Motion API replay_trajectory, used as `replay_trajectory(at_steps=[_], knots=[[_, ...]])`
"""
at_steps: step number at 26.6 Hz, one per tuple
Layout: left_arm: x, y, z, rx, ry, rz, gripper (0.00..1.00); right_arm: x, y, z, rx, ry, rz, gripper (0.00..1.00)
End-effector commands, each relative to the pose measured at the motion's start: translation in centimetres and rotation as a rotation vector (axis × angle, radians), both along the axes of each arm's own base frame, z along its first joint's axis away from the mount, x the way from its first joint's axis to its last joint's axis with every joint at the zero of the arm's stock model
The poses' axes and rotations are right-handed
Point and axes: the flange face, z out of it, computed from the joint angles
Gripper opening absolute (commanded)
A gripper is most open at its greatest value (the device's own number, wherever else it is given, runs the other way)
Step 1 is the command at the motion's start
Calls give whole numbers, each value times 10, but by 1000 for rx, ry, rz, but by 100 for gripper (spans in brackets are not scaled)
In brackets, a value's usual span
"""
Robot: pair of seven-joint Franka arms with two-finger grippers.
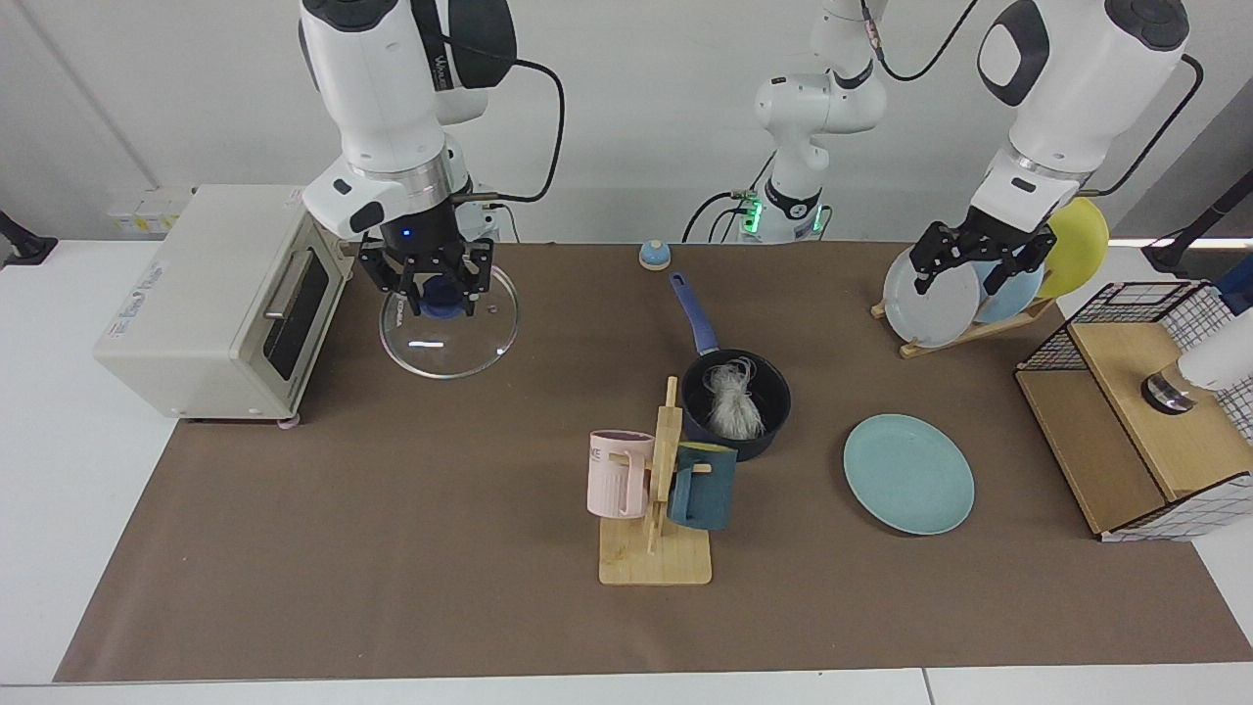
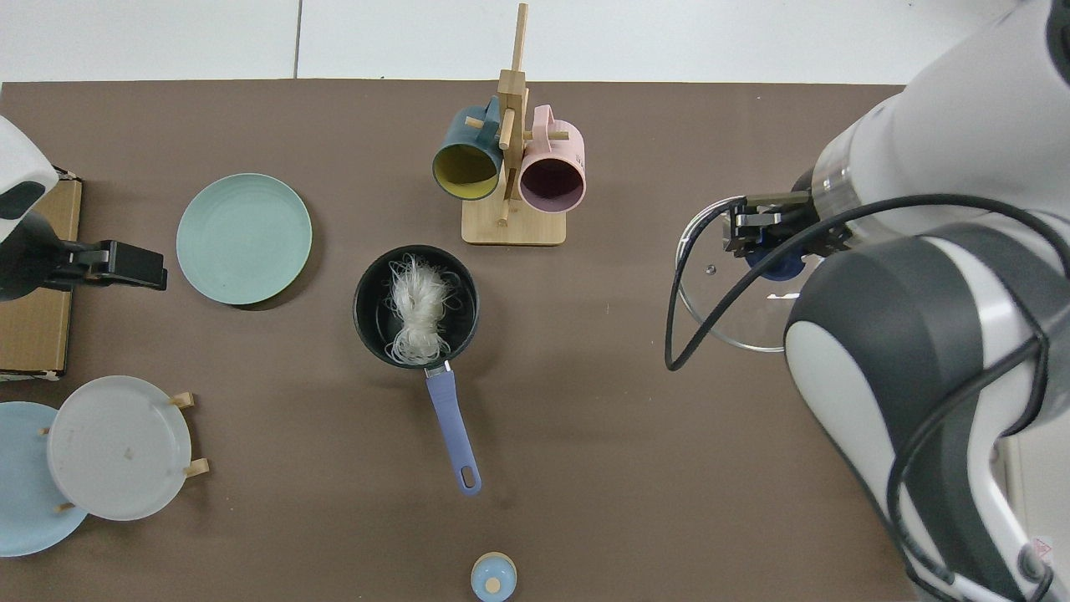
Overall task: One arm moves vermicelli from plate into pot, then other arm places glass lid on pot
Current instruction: 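Grasp the glass lid by its knob with the right gripper, then carry the glass lid over the black pot with the right gripper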
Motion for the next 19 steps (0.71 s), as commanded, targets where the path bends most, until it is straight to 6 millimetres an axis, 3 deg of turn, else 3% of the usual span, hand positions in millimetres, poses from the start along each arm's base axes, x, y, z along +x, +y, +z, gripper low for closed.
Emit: replay_trajectory(at_steps=[1, 11, 16, 19], knots=[[-8, -2, 4, -13, 5, -13, 100, -22, 50, -13, 24, -38, -15, 0], [-8, -11, 4, -13, 8, -27, 100, -38, 181, -35, 111, -123, -36, 0], [-8, -11, 7, -10, 2, -24, 100, -25, 246, -62, 170, -110, -23, 0], [-8, -10, 7, -9, 1, -21, 100, -19, 274, -81, 182, -137, 5, 0]])
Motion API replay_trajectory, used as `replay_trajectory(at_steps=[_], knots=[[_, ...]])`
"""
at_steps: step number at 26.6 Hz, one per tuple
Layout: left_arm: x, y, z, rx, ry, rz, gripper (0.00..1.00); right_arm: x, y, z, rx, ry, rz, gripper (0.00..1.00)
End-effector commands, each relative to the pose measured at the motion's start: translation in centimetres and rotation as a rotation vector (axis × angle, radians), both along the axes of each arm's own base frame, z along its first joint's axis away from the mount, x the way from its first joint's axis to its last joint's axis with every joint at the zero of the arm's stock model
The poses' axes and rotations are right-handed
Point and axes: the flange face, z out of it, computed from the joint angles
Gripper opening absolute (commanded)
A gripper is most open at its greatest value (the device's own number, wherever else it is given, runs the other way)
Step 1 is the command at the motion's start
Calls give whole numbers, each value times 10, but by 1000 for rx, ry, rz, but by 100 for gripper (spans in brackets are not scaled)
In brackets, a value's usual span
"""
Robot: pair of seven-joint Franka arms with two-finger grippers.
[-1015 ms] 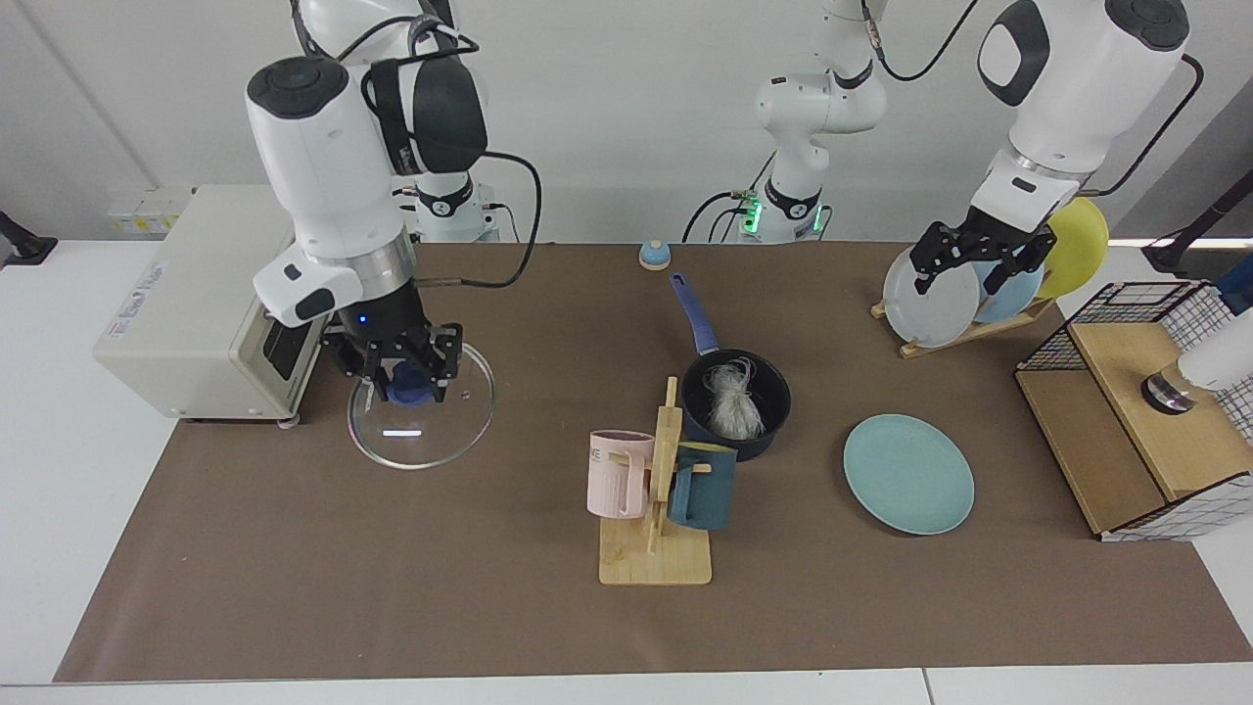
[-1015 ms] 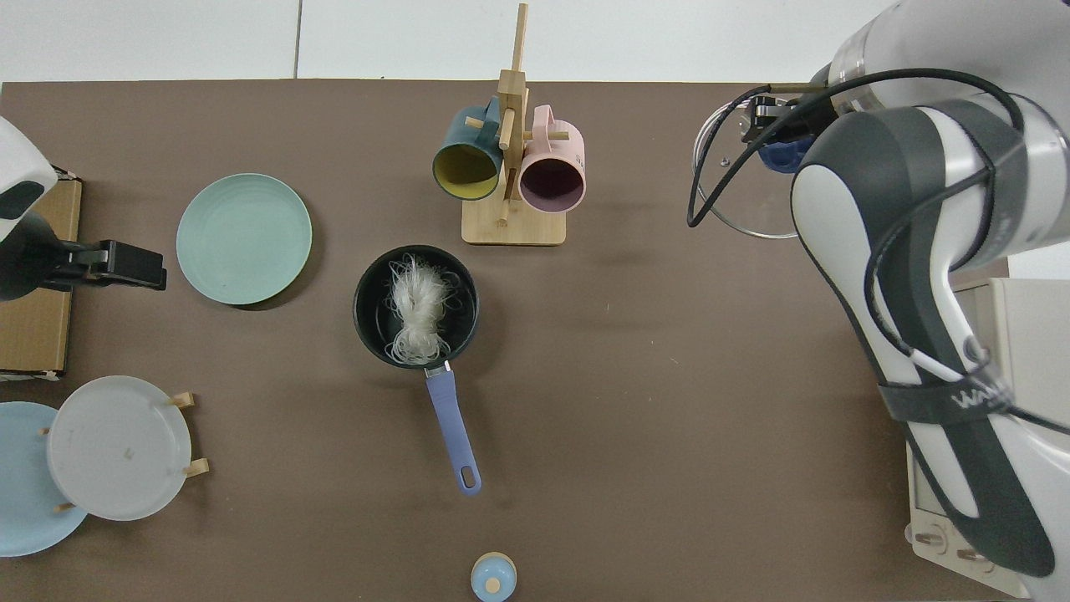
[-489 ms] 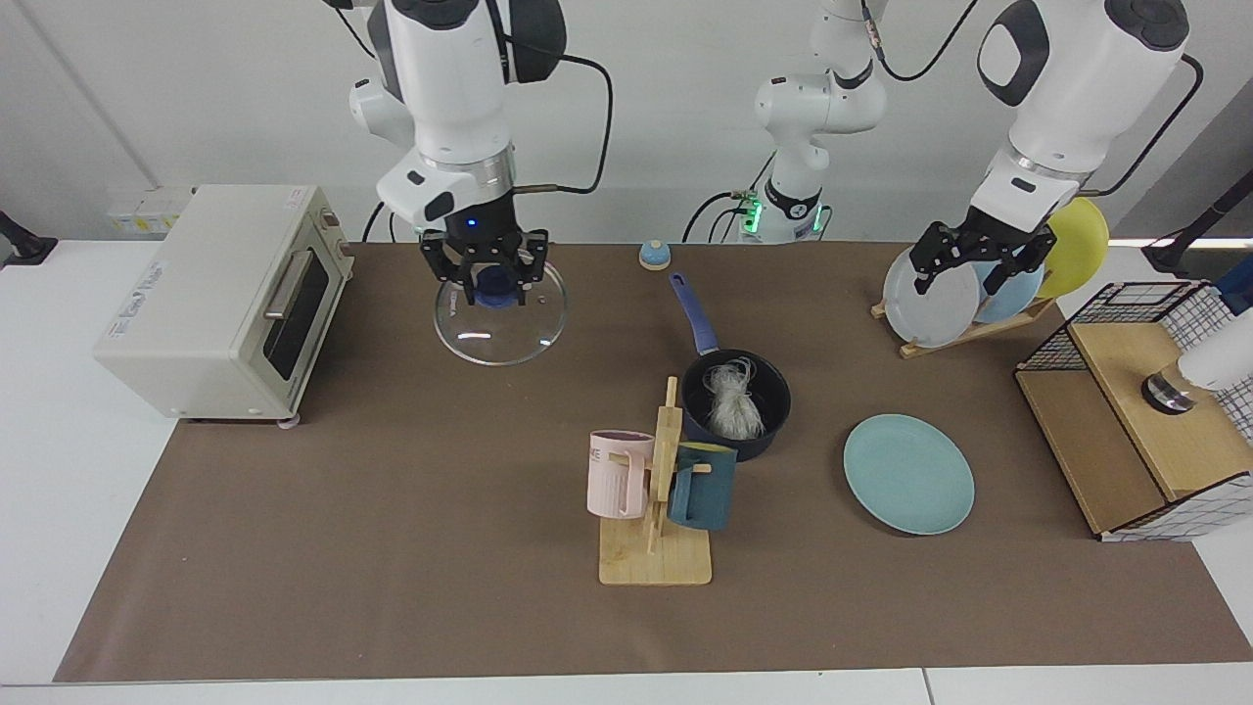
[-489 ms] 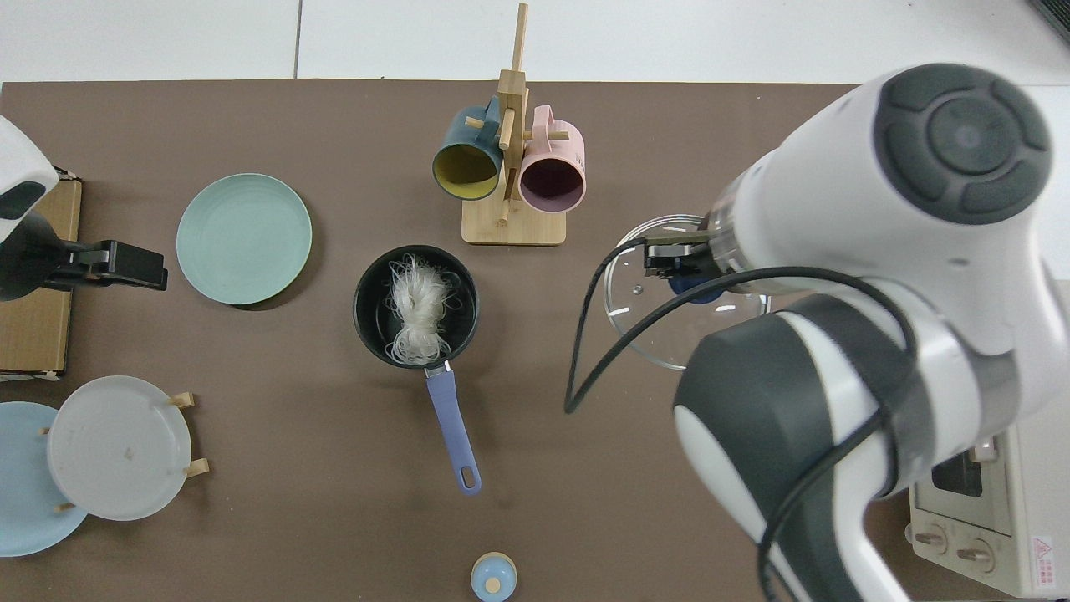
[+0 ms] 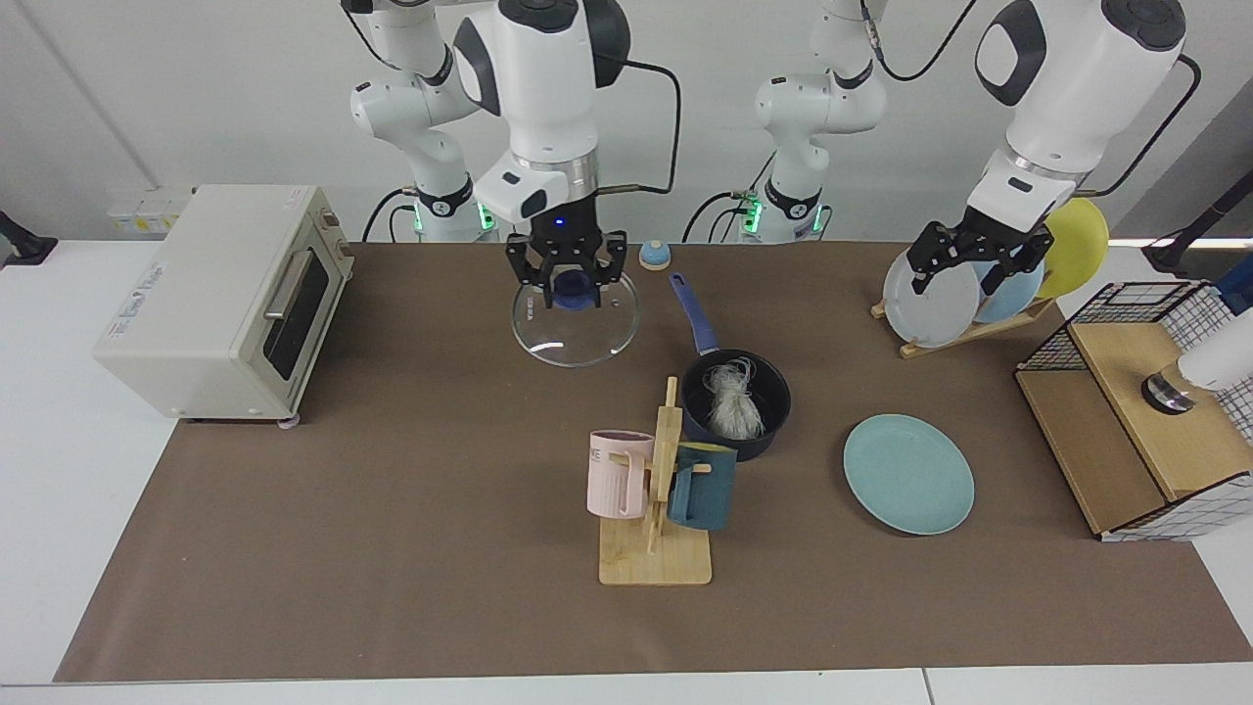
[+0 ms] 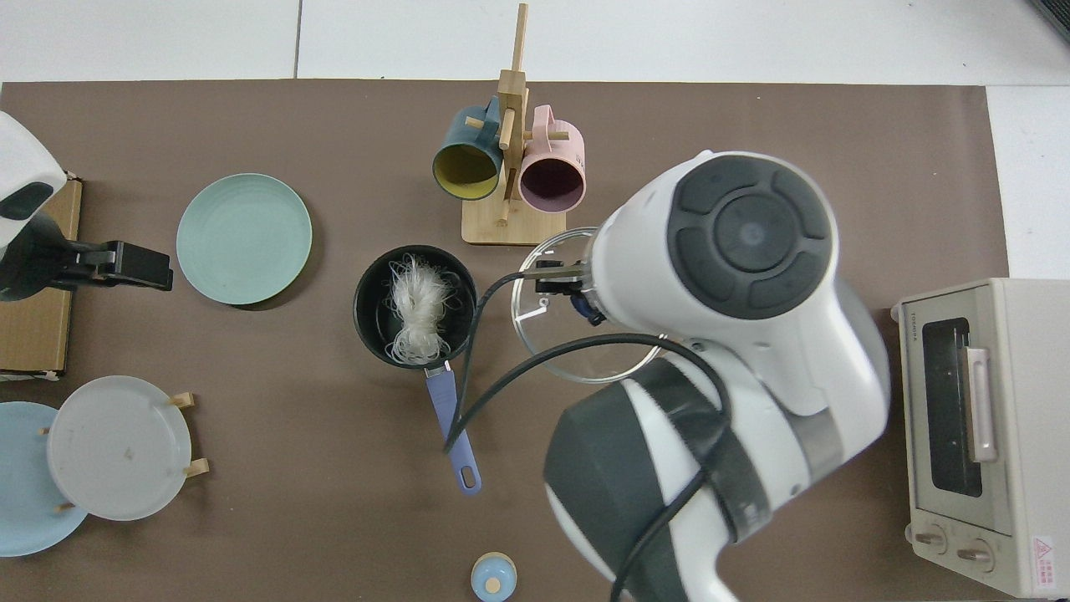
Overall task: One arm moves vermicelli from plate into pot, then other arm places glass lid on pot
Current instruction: 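Carry the glass lid over the black pot with the right gripper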
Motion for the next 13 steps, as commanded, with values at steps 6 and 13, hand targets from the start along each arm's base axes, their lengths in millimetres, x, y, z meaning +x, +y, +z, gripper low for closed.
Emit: replay_trajectory(at_steps=[6, 13], knots=[[-7, -1, 6, -8, 2, -5, 100, 12, 90, -68, 4, -101, 83, 0], [-7, 1, 7, -7, 0, -2, 100, 12, 112, -99, 5, -143, 122, 0]])
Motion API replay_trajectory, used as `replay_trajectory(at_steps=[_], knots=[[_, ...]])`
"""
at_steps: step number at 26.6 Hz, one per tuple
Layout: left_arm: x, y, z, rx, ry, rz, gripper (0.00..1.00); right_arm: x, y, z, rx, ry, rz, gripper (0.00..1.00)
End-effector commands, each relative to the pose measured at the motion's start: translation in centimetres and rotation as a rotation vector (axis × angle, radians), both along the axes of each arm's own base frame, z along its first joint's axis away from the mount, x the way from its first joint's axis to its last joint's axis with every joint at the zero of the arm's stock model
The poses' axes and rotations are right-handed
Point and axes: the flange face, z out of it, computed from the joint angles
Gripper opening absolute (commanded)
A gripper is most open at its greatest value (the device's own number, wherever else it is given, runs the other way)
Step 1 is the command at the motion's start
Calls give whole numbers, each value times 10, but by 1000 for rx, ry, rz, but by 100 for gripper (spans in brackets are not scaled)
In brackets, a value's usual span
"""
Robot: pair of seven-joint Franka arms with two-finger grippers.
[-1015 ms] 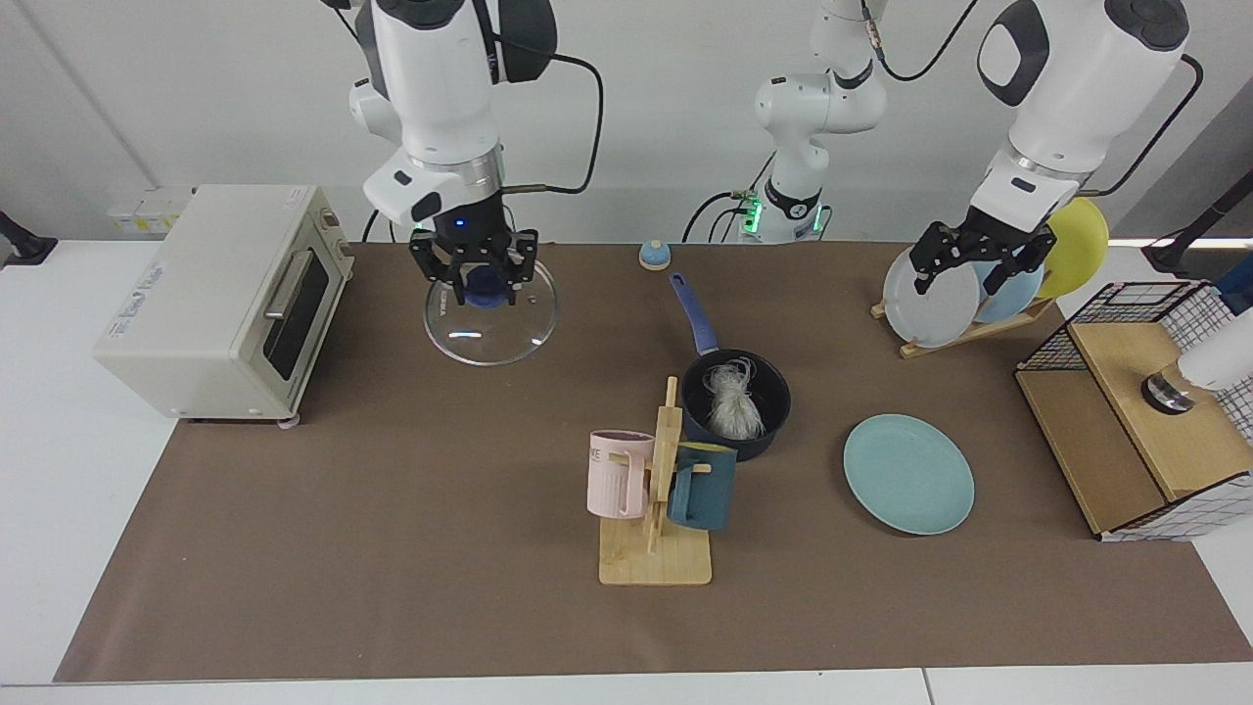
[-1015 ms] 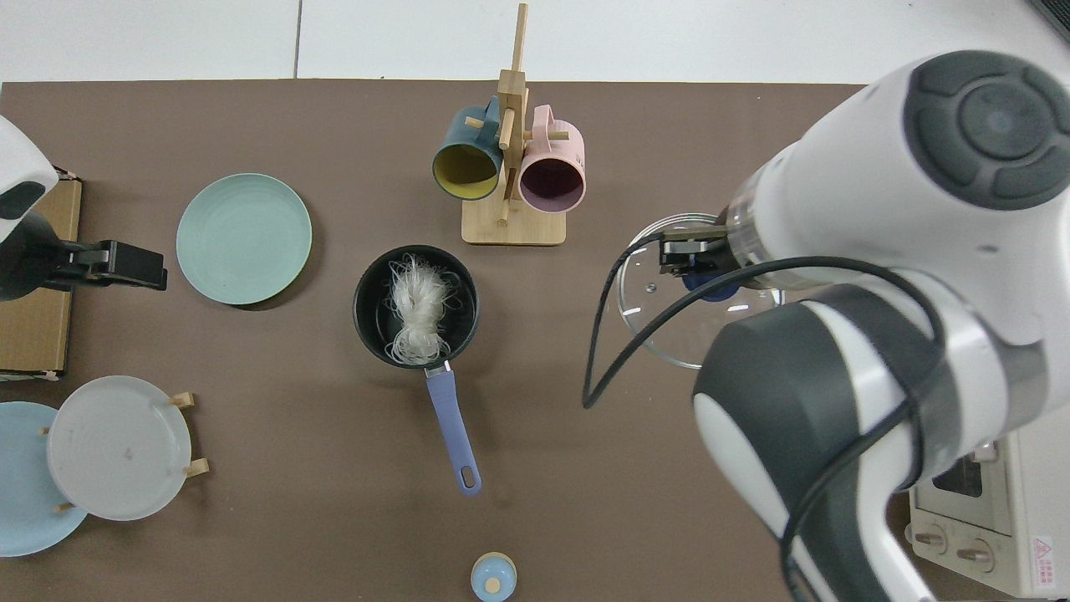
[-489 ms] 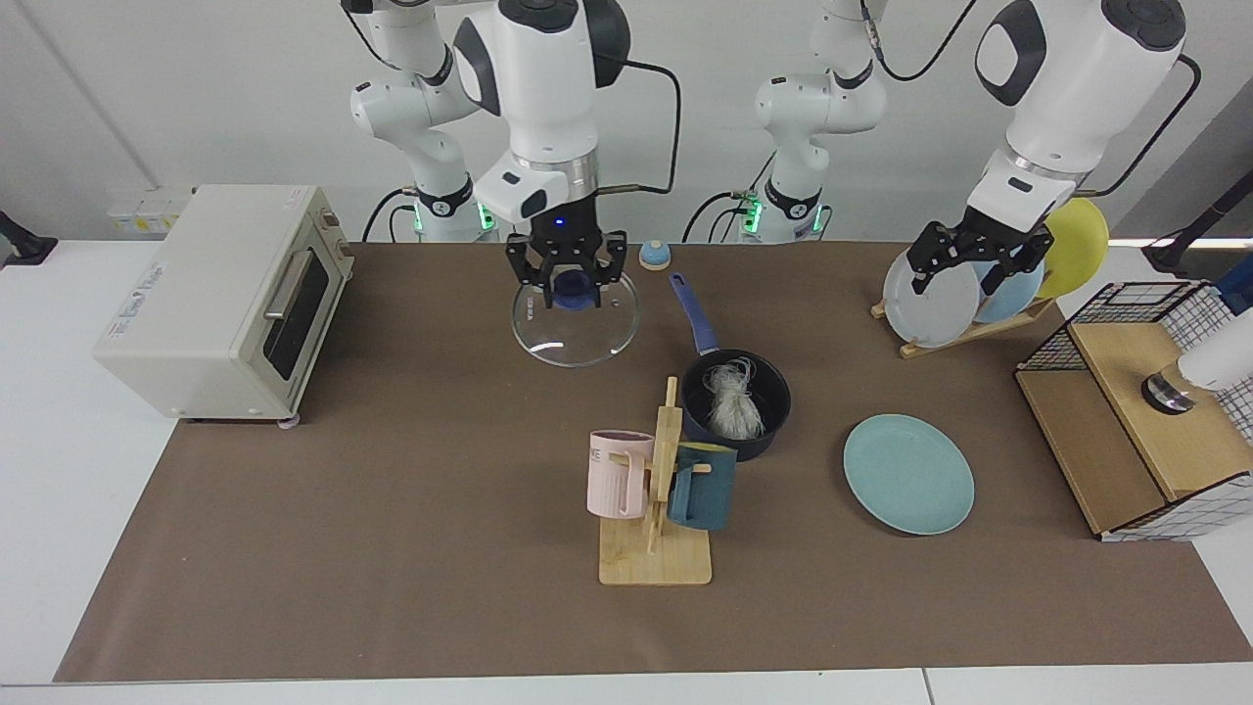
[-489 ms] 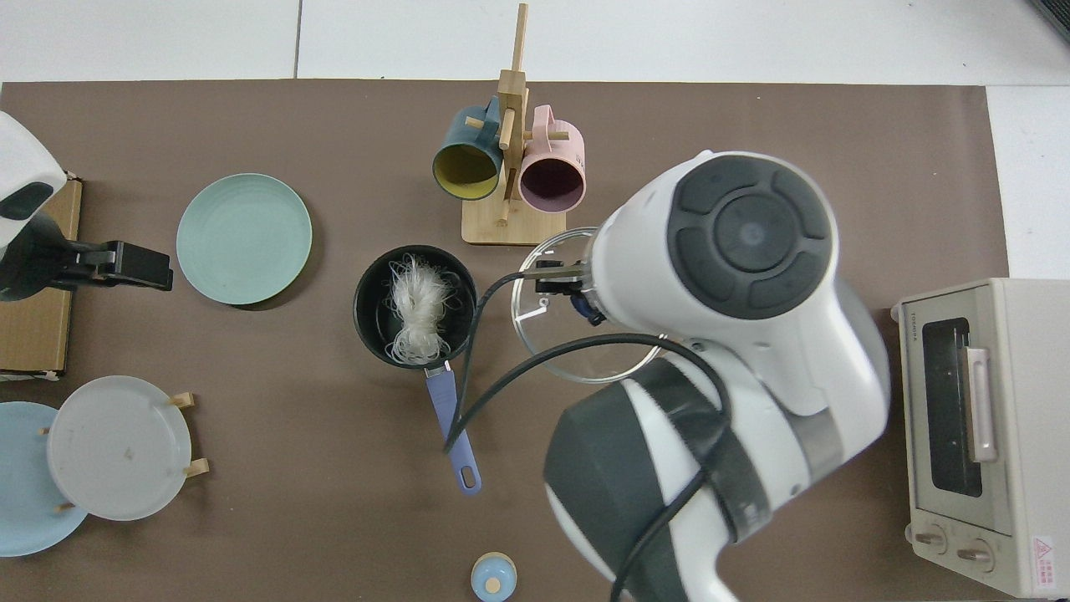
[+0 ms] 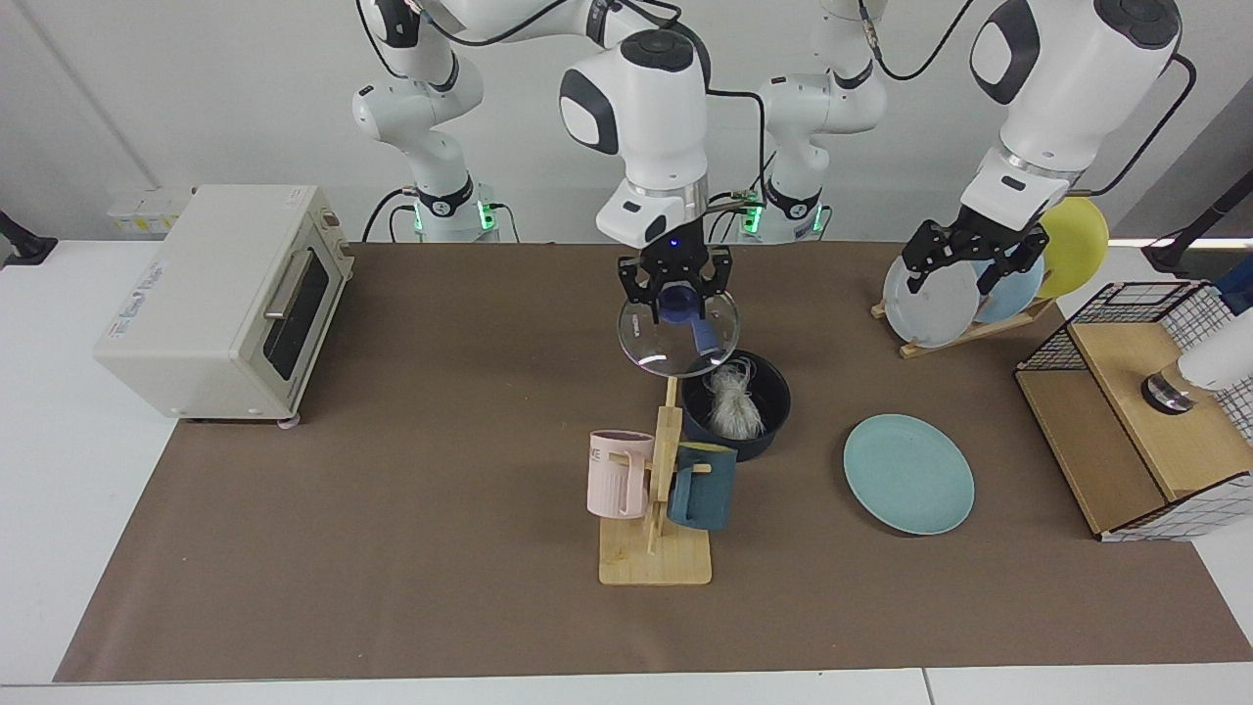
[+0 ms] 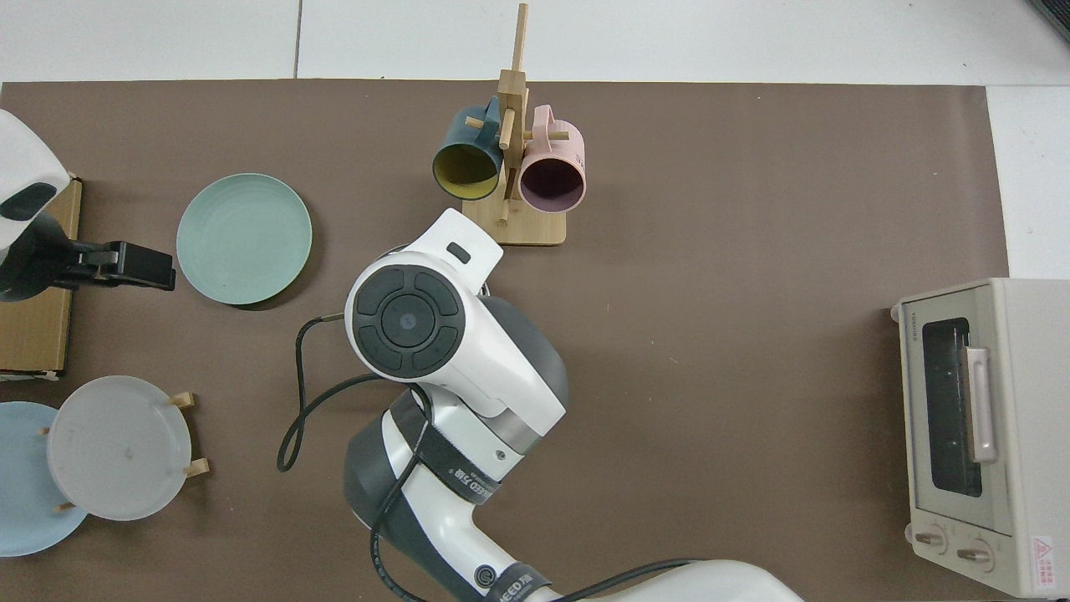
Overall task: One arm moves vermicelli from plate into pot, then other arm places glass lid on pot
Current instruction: 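Carry the glass lid over the black pot with the right gripper, then lower the glass lid onto the pot with the right gripper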
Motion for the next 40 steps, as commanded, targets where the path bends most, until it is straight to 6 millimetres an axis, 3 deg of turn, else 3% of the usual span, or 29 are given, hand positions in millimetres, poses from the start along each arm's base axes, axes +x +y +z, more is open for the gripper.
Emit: replay_trajectory(at_steps=[1, 5, 15, 28, 40], knots=[[-6, 1, 4, -6, 5, -3, 100, -1, 16, -7, -11, -39, 19, 0], [-6, 1, 4, -6, 5, -3, 100, 4, 21, -20, -27, -105, 57, 0], [-6, 1, 4, -6, 5, -1, 100, 11, 9, -31, -74, -100, 172, 0], [-6, 1, 4, -6, 5, -1, 100, -4, 20, -39, -86, -48, 198, 0], [-6, 1, 4, -6, 7, -1, 100, -3, 16, -46, -105, -52, 209, 0]])
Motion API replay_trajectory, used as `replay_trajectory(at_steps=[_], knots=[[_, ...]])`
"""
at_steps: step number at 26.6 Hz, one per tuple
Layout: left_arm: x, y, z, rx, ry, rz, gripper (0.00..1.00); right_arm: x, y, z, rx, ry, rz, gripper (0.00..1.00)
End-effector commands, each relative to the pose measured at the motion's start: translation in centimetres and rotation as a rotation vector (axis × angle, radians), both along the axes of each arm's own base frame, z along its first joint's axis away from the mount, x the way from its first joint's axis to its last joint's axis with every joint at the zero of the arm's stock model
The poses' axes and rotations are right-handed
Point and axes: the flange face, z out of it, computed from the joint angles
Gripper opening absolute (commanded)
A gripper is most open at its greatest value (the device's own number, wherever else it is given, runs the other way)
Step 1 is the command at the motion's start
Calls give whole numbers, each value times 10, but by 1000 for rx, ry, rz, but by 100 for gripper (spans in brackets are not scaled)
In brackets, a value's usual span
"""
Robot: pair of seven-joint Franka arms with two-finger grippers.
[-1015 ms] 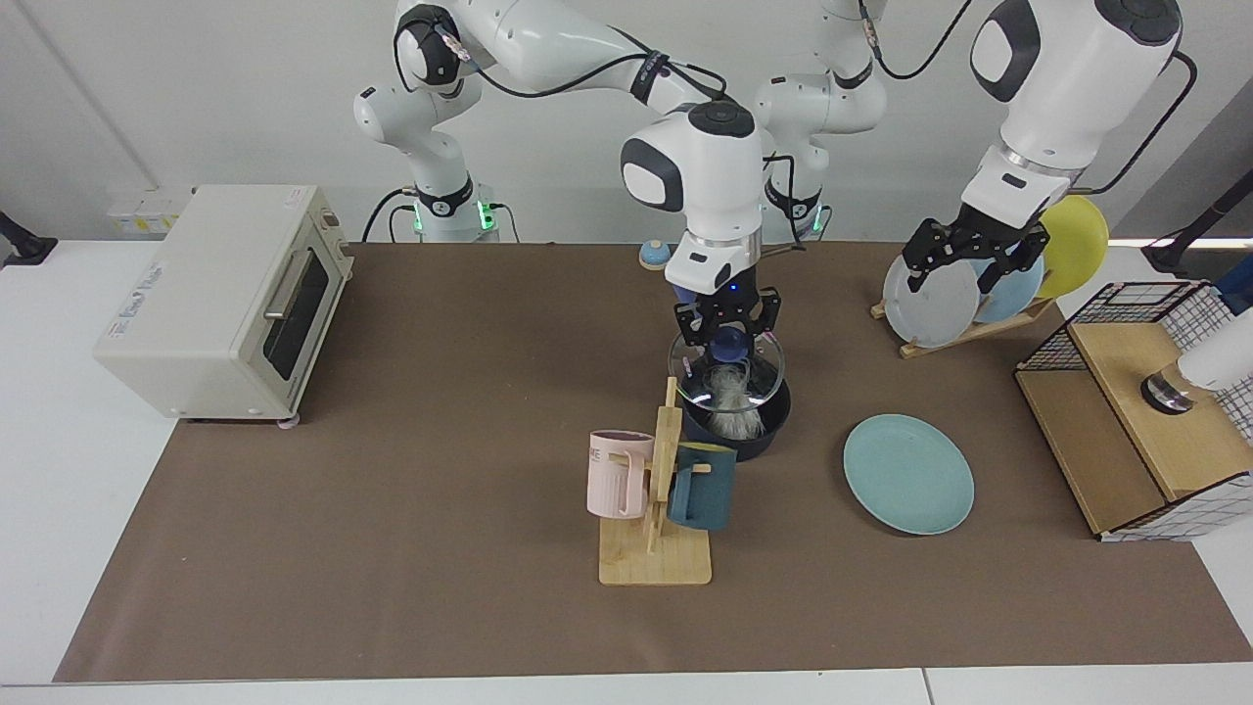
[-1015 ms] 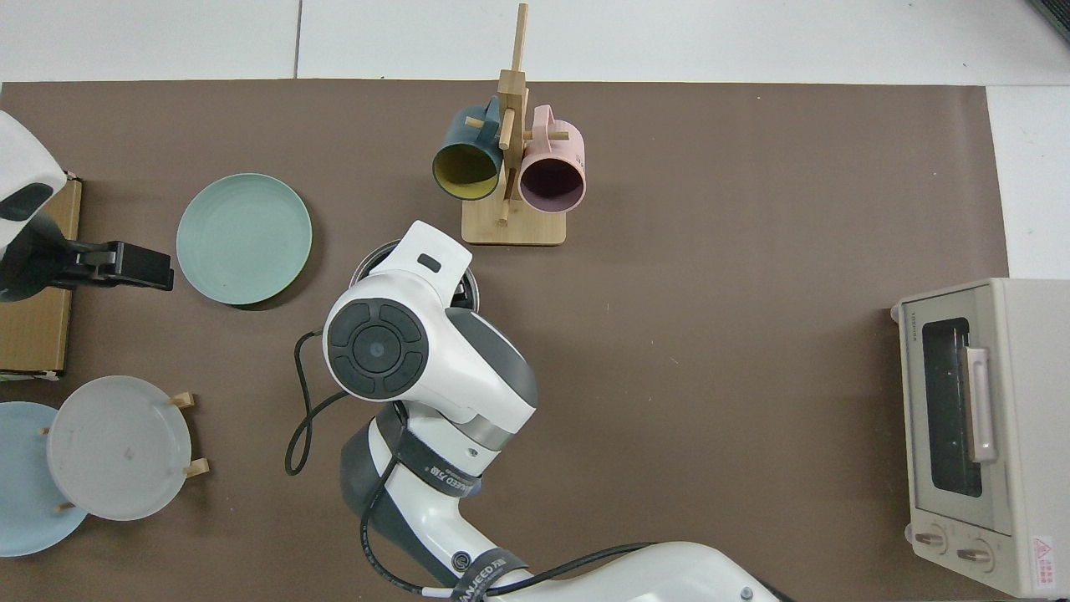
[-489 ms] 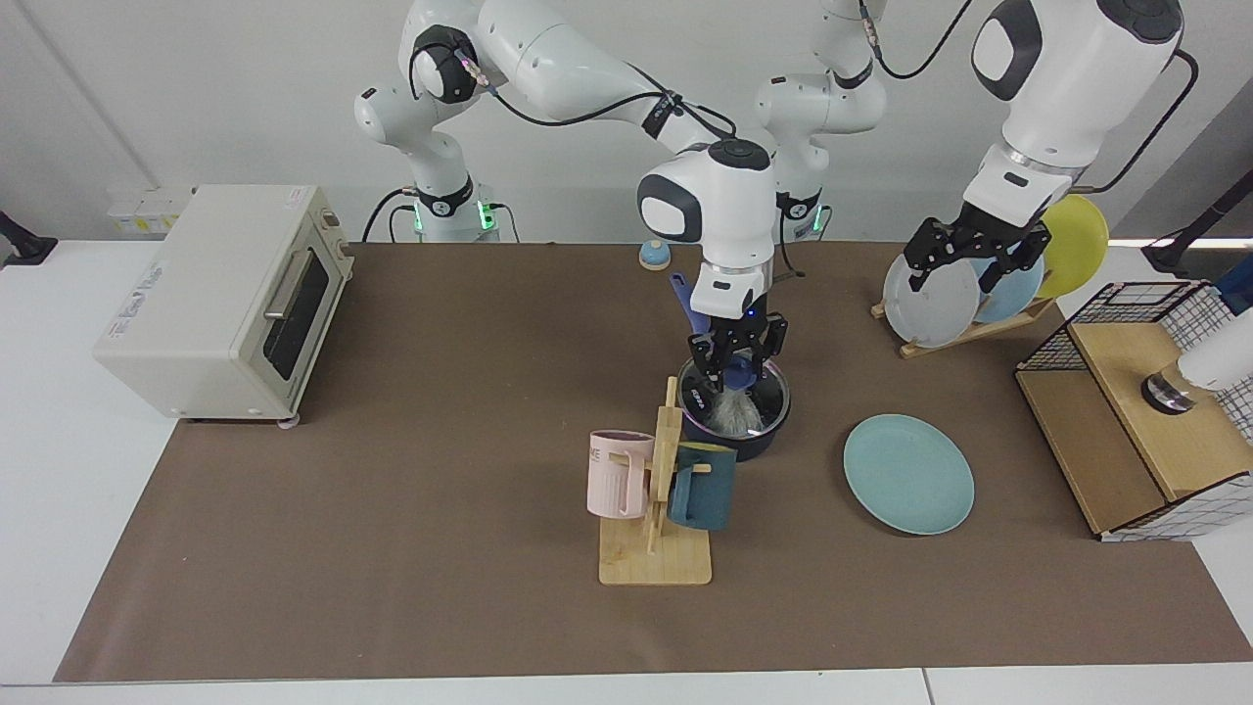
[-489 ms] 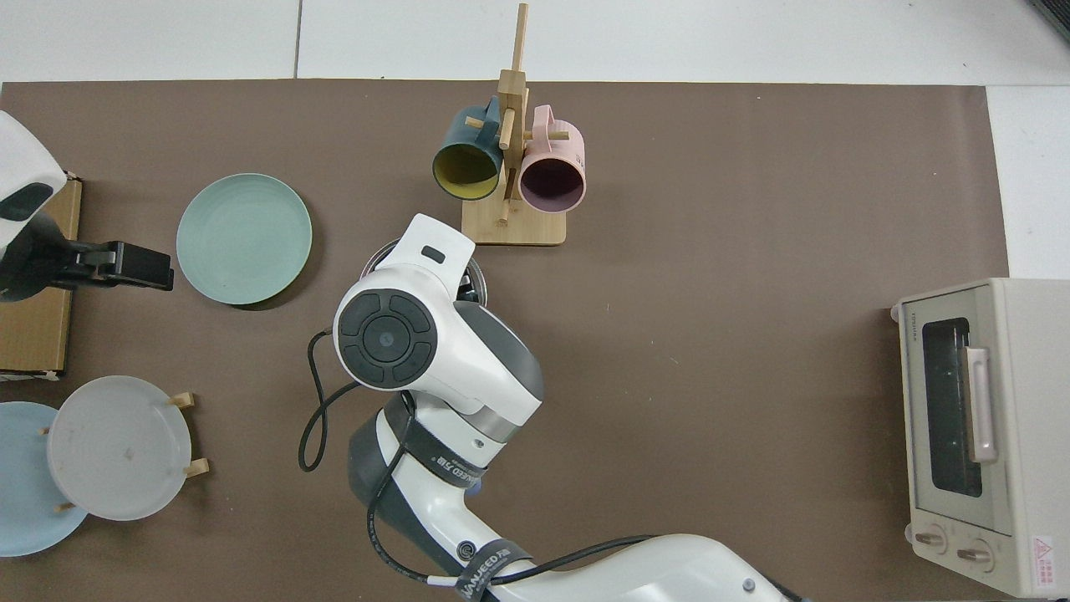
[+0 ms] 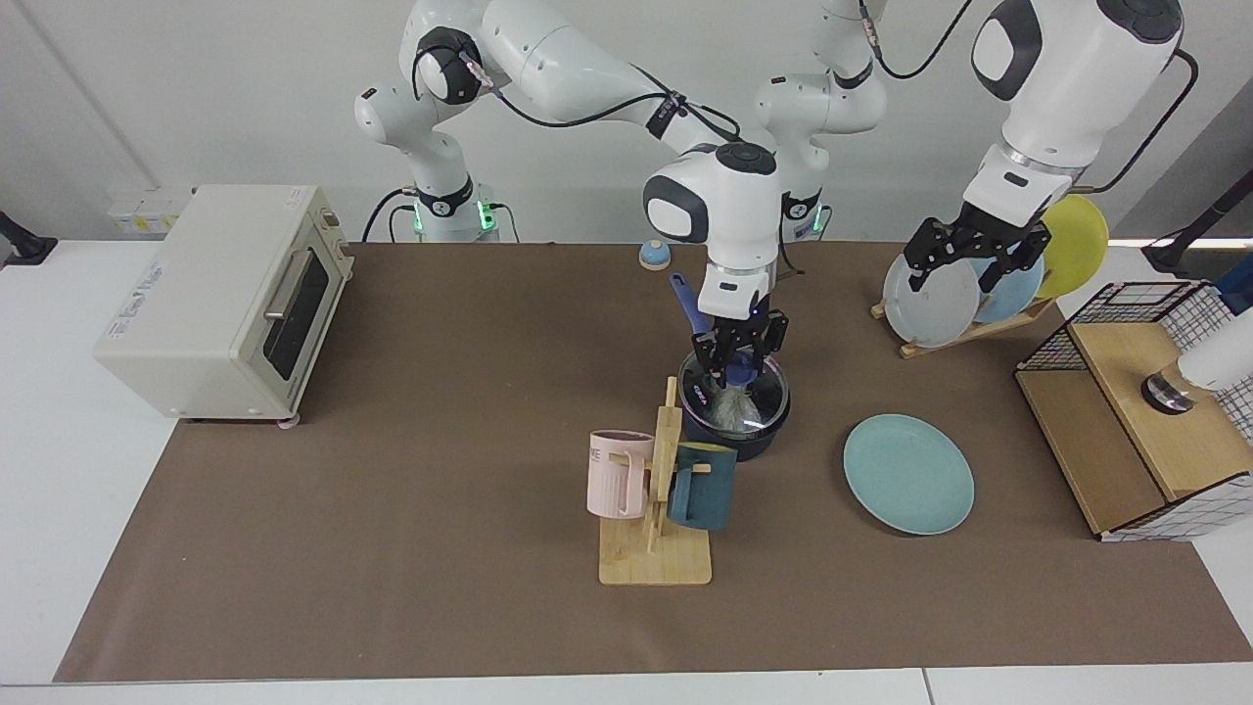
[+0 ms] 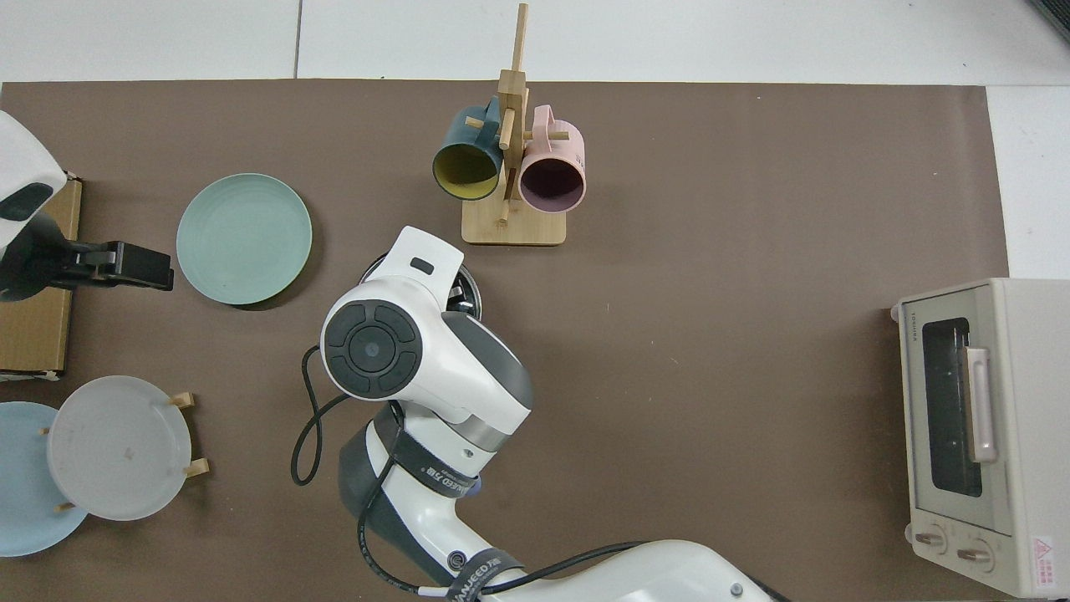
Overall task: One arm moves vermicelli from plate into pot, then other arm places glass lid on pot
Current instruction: 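Lower the glass lid onto the pot with the right gripper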
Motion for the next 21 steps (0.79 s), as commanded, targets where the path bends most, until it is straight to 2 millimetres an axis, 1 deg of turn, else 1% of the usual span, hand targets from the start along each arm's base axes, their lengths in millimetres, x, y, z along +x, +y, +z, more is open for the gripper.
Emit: replay_trajectory(at_steps=[1, 7, 21], knots=[[-6, 1, 4, -6, 8, -1, 100, 1, -5, -4, -11, 8, 21, 0], [-6, 1, 4, -6, 8, -1, 100, 3, -6, -3, -7, 1, 28, 0], [-6, 1, 4, -6, 8, -1, 100, 4, -4, -11, -14, 5, 32, 0]])
